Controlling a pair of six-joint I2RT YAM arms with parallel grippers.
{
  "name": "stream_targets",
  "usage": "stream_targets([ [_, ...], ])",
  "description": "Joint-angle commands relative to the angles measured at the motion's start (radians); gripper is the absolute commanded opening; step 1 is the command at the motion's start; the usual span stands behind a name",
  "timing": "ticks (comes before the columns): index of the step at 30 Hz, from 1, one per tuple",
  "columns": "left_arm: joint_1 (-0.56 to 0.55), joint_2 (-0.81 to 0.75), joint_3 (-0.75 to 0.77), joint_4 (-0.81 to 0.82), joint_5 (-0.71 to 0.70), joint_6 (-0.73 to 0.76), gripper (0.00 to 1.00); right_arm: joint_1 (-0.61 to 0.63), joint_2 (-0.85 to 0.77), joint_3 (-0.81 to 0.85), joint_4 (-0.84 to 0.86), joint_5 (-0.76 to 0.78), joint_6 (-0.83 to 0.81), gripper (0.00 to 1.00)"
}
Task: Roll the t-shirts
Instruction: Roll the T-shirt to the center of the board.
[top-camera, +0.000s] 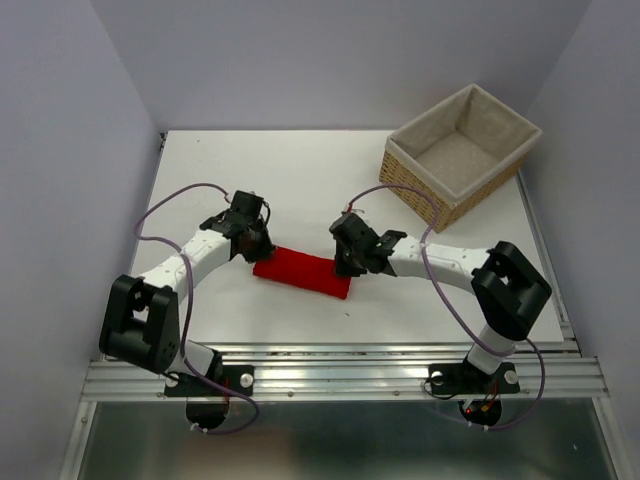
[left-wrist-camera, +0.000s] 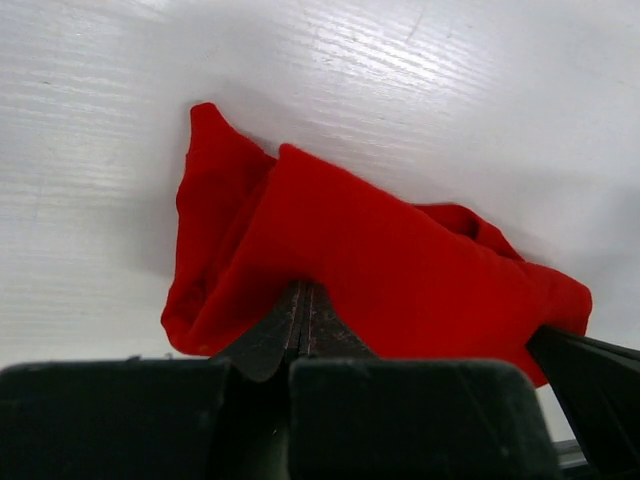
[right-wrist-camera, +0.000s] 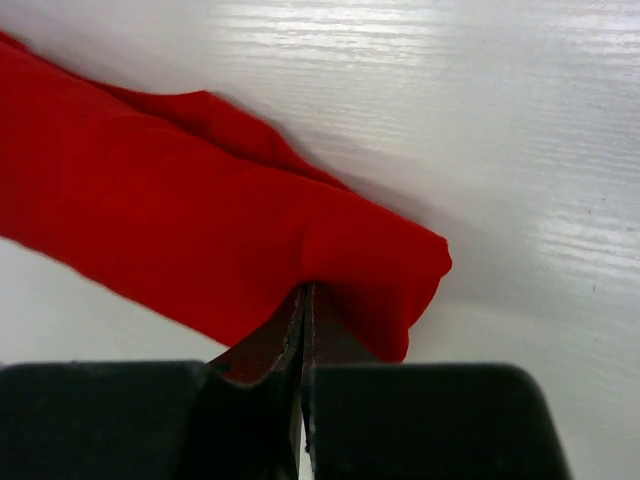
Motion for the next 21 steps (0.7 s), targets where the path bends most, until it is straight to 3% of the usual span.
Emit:
stream_targets([
  [1,-0.004,0.055,0.019,0.044,-0.002,0.033,0.00,-0.004,0.082,-0.010,0.017,0.084,0.020,0.01],
  [5,-0.017,0.147,0.026,0.032,-0.003,0.076,0.00,-0.004,0.143,0.022,-0.084,0.160,0.010,0.01],
  [11,-0.019,0.087,0.061,-0.008,-0.040,0.098,0.00,-0.004,-0.028,0.016,-0.093,0.219,-0.030,0.02],
  [14,-0.019,0.047,0.151,-0.049,-0.086,0.118,0.00,-0.016,-0.116,0.051,-0.125,0.288,-0.061,0.06],
  [15,-0.017,0.039,0.171,-0.071,-0.087,0.122,0.00,-0.045,-0.133,0.074,-0.133,0.302,-0.072,0.10],
  [17,-0.019,0.023,0.210,-0.092,-0.097,0.135,0.00,-0.068,-0.170,0.101,-0.162,0.342,-0.110,0.44],
  [21,-0.013,0.003,0.286,-0.141,-0.118,0.153,0.00,-0.160,-0.205,0.176,-0.202,0.417,-0.196,0.59],
])
